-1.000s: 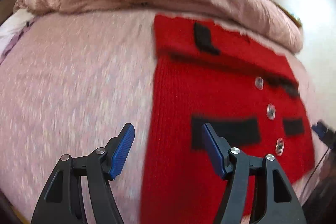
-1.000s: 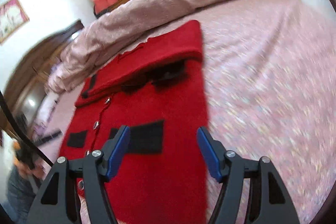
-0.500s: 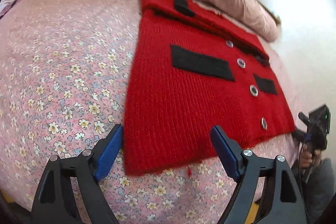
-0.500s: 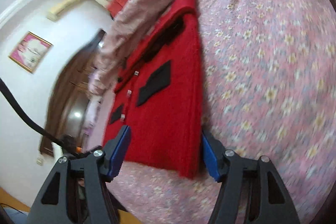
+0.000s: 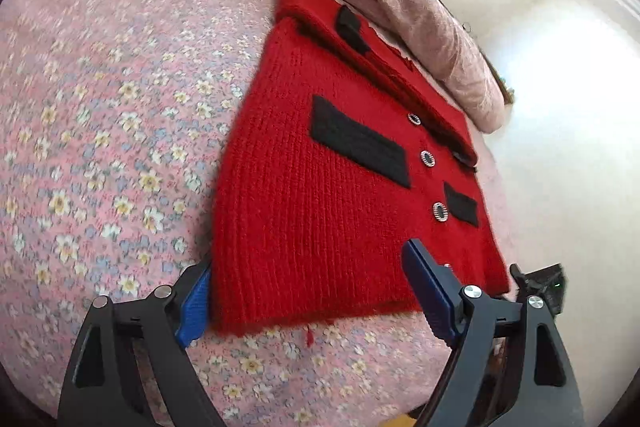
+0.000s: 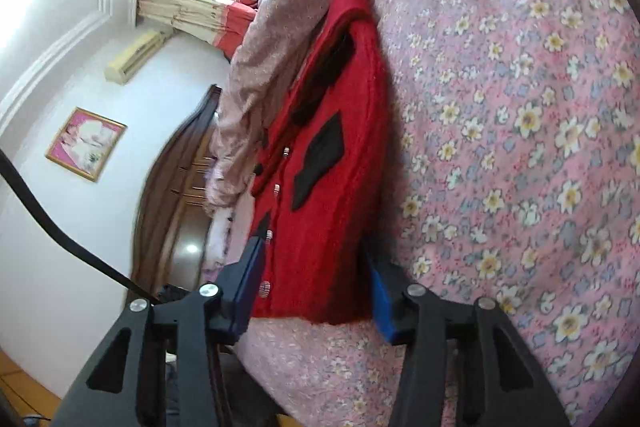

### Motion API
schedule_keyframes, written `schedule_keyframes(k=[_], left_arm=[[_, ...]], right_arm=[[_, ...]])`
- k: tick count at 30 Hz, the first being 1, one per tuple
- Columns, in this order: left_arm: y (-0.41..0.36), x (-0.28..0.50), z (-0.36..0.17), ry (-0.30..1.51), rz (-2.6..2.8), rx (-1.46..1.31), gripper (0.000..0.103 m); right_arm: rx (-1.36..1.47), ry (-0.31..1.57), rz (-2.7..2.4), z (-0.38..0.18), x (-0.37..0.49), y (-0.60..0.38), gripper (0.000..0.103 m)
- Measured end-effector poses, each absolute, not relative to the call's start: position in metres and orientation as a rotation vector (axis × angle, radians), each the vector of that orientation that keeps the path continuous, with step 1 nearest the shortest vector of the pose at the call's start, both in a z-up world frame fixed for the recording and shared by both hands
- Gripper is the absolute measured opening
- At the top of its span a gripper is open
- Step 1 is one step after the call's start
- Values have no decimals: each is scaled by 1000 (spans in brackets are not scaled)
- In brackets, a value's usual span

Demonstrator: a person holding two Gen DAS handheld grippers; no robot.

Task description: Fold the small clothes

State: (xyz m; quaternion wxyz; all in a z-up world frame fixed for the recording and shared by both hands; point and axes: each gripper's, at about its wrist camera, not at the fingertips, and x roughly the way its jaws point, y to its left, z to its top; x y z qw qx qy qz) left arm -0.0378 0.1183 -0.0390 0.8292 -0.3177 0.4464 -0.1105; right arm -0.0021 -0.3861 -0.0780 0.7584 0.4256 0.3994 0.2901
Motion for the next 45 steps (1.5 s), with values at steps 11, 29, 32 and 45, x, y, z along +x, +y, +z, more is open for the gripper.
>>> schedule_keyframes(k=[11, 29, 32, 45], left_arm=[[120, -45, -41, 945, -236, -752, 79], [140, -62, -45, 927, -89, -780, 2], [136, -68, -41, 946, -90, -739, 2], [157, -141, -12, 921, -161, -737, 1]], right_arm=[[879, 894, 520, -84, -8, -388, 12], [887, 846, 399, -72, -31, -401, 7], [851, 852, 415, -67, -38, -395, 6], [839, 774, 428, -24, -116, -401, 6]])
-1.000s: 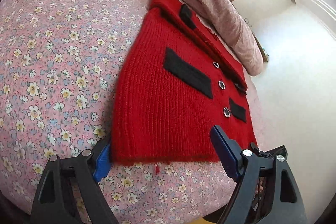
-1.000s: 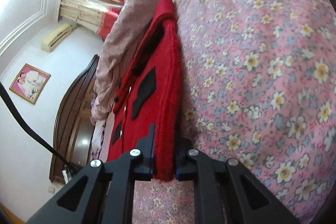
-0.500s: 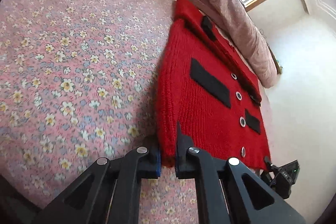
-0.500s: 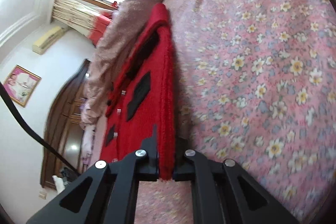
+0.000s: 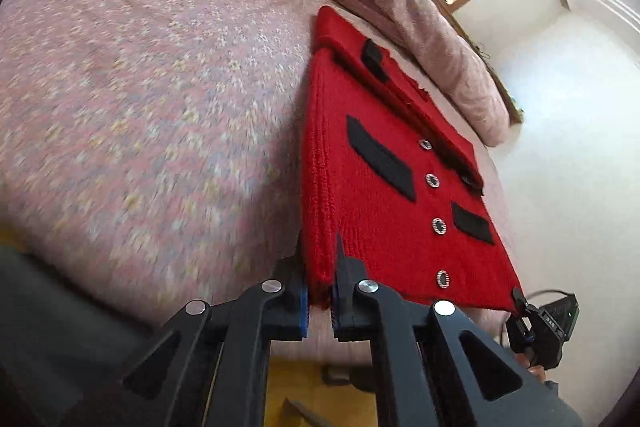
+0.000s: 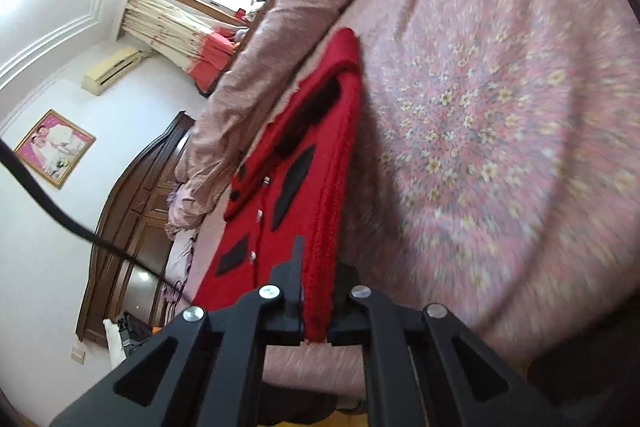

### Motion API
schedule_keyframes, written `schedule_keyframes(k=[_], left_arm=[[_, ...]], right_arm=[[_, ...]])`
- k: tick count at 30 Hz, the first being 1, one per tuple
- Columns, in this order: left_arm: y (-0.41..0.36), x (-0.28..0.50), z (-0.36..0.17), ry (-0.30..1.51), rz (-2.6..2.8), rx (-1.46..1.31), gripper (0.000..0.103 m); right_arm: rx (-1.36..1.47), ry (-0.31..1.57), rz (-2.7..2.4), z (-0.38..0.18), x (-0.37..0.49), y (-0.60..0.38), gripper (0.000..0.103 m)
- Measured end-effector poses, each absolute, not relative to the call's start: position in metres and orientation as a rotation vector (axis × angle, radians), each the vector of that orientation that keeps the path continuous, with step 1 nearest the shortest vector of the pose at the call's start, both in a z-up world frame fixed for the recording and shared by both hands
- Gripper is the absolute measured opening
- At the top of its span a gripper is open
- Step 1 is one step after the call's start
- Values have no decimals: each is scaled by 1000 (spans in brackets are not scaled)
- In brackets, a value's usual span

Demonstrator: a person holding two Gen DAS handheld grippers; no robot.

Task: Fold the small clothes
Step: 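Grasp the hem with both grippers and lift it toward the collar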

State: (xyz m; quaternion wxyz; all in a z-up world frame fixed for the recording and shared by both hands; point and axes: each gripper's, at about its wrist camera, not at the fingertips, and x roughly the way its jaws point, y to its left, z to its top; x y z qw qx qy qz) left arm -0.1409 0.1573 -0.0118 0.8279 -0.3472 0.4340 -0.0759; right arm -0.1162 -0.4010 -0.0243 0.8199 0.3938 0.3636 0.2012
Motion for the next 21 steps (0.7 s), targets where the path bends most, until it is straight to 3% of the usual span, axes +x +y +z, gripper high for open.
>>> schedule_keyframes(k=[8, 21], left_arm=[[152, -176, -6, 946, -177, -688, 1], [136, -79, 11, 831, -155, -581, 1]], right_arm=[[787, 809, 376, -17, -165, -394, 6], [600, 739, 301, 0, -90, -386, 7]])
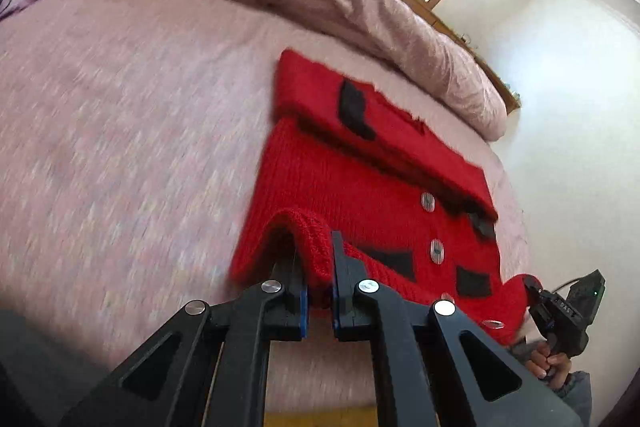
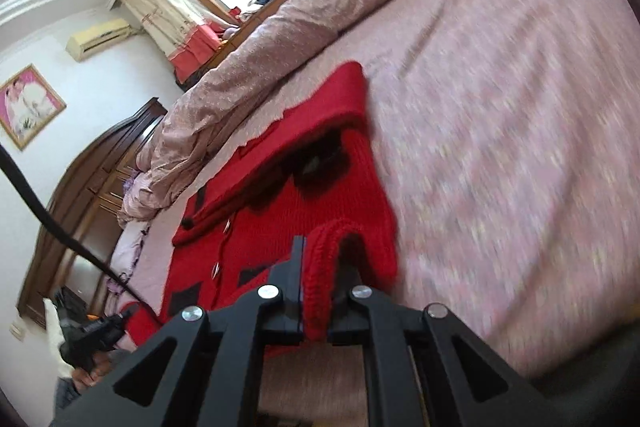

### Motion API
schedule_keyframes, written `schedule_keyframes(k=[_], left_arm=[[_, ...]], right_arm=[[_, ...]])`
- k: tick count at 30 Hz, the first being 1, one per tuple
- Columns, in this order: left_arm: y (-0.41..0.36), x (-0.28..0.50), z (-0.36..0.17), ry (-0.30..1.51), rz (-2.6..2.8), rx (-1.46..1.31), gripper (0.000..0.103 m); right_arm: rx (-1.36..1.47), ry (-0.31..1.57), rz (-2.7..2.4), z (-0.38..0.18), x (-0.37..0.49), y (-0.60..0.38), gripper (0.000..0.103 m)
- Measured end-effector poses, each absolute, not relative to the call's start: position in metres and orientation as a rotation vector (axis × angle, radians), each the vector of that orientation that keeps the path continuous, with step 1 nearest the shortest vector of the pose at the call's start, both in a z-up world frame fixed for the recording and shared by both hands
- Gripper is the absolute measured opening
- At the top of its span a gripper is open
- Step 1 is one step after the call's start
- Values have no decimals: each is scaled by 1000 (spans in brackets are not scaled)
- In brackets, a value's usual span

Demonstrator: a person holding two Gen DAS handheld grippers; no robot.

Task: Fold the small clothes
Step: 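Grasp the hem with both grippers and lift it toward the collar, then open both grippers and lift them off the folded cardigan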

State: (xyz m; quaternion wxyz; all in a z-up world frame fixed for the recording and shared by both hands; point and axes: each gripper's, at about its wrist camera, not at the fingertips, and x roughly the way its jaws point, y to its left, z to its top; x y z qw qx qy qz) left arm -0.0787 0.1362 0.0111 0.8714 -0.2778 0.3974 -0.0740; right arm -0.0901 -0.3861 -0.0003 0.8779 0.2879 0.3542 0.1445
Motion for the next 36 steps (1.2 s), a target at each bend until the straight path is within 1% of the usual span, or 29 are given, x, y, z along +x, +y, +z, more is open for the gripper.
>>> schedule_keyframes(k=[4, 8, 13, 16, 20, 23, 25, 27, 29, 33, 36], left_arm=[[136, -43, 15, 784, -140, -611, 1], [141, -22, 28, 751, -140, -634, 1], [148, 12, 49, 717, -120, -597, 1], [154, 26, 56, 701, -119, -603, 1], [159, 52, 56, 686, -114, -594, 1], [159, 69, 52, 656, -129, -601, 1], [159, 75, 51, 629, -130, -601, 1], [158, 87, 50, 598, -132, -617, 1], [153, 103, 51, 589, -114, -563, 2], [148, 144, 36, 631, -121, -559, 2], [145, 153, 22, 665, -103, -545, 2]], right_arm=[[560, 763, 284, 1, -44, -374, 7], [544, 708, 294, 23, -24, -369, 7], [541, 690, 286, 49, 12, -374, 7], [558, 675, 303, 60, 36, -377, 7], [493, 637, 341, 70, 70, -365, 7], [440, 550, 344, 65, 84, -358, 7], [459, 503, 349, 54, 88, -361, 7], [517, 534, 342, 49, 99, -366, 7], [553, 521, 378, 51, 113, -373, 7], [521, 538, 341, 45, 137, -378, 7], [557, 597, 308, 25, 153, -380, 7]])
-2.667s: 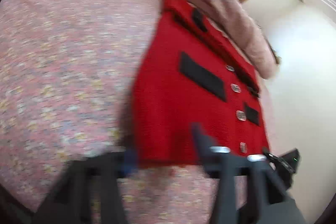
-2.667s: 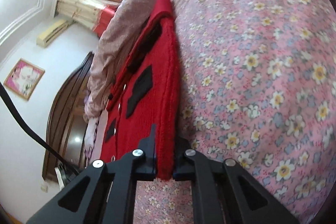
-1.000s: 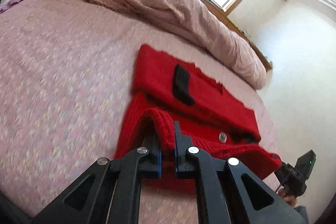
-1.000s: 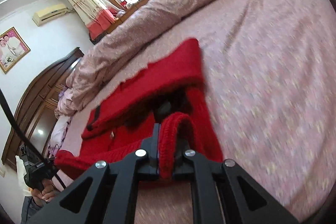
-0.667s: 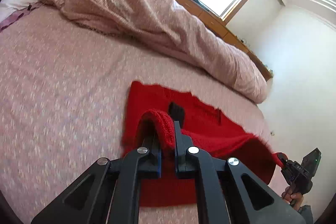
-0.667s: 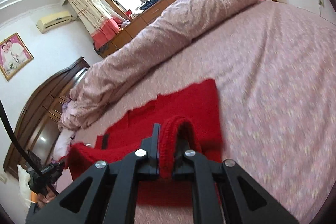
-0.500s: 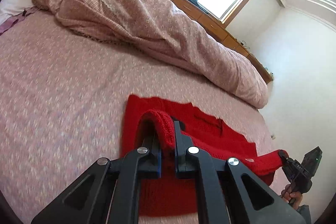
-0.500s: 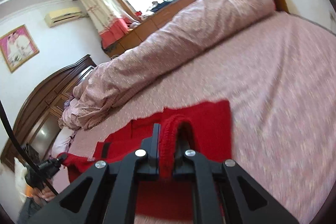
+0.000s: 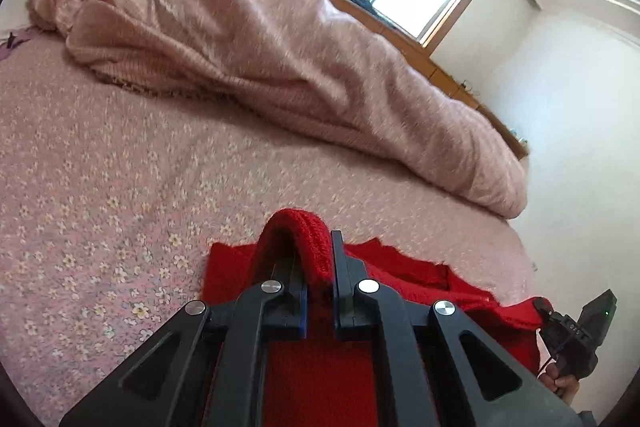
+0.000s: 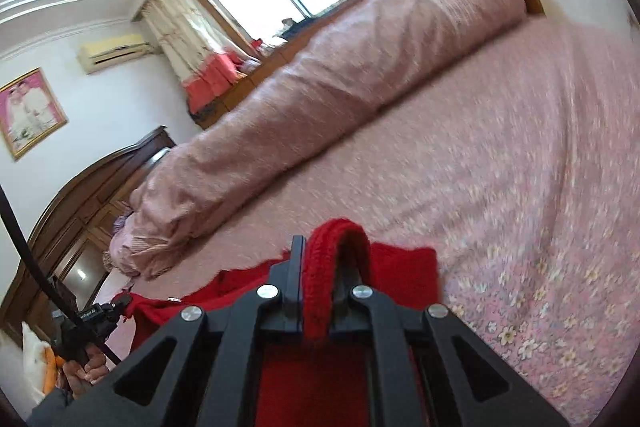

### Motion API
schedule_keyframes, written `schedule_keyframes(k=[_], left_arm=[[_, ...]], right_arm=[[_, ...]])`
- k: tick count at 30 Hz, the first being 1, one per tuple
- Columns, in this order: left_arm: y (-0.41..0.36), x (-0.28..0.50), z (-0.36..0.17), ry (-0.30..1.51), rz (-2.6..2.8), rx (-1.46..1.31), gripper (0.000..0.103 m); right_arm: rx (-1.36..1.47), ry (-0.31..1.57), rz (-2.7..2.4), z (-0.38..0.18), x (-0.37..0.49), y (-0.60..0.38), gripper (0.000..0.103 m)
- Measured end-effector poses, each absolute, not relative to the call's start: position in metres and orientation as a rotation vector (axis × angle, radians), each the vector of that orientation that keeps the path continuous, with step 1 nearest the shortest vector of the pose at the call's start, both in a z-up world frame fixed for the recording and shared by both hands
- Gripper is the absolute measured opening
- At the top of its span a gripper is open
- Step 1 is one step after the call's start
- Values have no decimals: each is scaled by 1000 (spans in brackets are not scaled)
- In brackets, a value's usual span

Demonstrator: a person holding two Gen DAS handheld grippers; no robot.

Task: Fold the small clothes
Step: 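Open both grippers and lift them off the folded cardigan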

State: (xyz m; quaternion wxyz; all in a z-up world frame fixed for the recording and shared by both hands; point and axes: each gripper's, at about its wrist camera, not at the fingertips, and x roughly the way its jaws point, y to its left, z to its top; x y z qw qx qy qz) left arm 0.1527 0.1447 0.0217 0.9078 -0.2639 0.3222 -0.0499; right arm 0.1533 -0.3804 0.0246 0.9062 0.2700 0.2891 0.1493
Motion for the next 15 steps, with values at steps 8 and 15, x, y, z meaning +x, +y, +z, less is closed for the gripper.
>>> schedule_keyframes(k=[8, 15], left_arm=[[146, 155, 19, 668, -99, -547, 2], [156, 152, 19, 685, -95, -585, 35]], right_arm=[[550, 611, 298, 19, 164, -375, 8], [686, 672, 313, -1, 175, -385, 46]])
